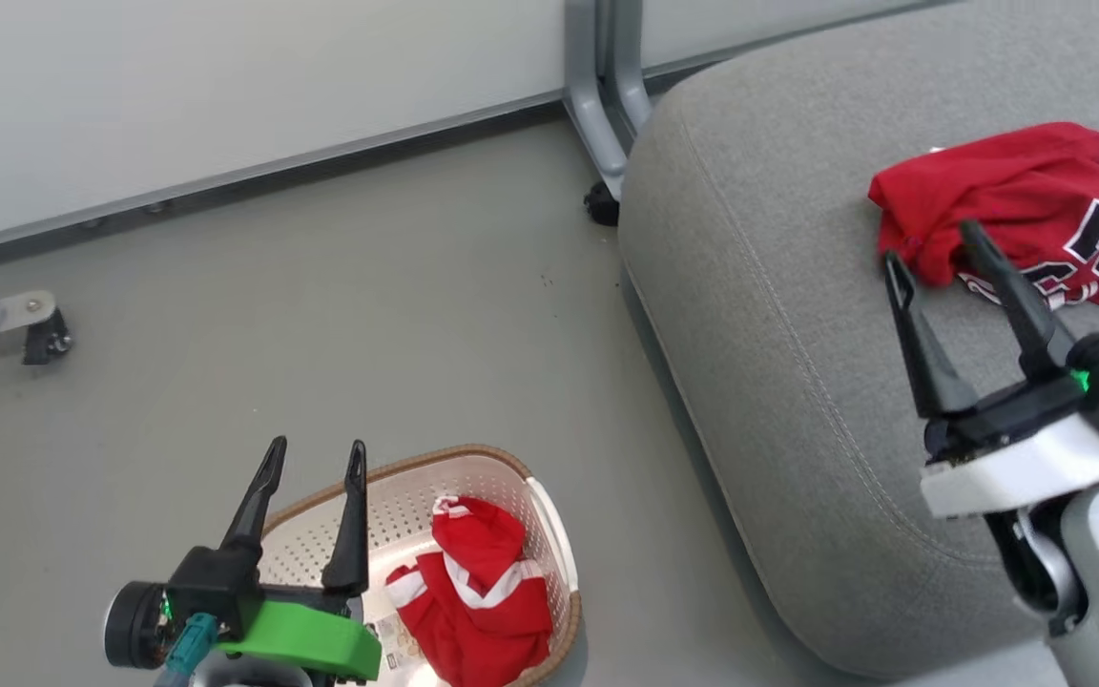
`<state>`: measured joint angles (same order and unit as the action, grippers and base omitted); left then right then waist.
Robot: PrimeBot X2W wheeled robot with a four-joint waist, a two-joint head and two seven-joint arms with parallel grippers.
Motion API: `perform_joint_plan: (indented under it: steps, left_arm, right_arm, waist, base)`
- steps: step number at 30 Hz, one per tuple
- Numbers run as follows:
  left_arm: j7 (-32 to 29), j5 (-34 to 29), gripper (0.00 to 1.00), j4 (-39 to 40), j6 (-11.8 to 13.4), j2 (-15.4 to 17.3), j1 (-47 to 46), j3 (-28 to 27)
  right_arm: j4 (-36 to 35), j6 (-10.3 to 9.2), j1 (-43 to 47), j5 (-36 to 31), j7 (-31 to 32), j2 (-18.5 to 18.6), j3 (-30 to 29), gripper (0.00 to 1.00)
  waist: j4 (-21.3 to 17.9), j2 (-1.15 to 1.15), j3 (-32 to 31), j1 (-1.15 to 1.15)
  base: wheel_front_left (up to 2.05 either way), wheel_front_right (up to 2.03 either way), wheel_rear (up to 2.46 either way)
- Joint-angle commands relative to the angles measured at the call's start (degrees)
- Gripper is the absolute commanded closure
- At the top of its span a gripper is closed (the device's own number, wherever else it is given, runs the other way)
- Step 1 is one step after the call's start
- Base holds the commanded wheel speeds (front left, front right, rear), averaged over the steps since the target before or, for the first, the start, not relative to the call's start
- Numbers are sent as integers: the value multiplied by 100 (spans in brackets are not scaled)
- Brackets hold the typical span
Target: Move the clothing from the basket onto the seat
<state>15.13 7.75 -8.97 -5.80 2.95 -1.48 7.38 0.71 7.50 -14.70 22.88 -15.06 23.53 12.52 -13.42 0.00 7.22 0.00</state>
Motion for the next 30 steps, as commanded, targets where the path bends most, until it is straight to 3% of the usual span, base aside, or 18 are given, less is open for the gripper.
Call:
perform_joint_plan:
  steps: [1, 8, 11, 16, 30]
  left_arm:
    - [4, 136, 0, -21, 53, -3, 129, -31]
    - [3, 345, 0, -23, 164, -2, 371, -45]
    - [4, 361, 0, -8, 210, -2, 459, -81]
    - [3, 319, 0, -12, 286, -1, 542, -57]
    - [3, 407, 0, 41, 431, -1, 578, -87]
  right_arm:
    - [-152, -5, 313, -219, -18, -115, -71, 0]
    - [-544, -5, 1264, -1072, -19, -806, -597, 0]
    - [-475, -5, 1487, -1213, -18, -1179, -814, 0]
    - [-380, -5, 1698, -1347, -18, -1496, -957, 0]
    - [-134, -5, 1719, -1431, -18, -1566, -963, 0]
  waist:
    - [528, 0, -438, 0]
    - [998, 0, -587, 0]
    - [1111, 0, -625, 0]
    - [1244, 0, -682, 0]
    - [1367, 0, -755, 0]
  base:
    - [0, 0, 0]
    - [0, 0, 0]
    - [0, 0, 0]
    - [0, 0, 0]
    - [0, 0, 0]
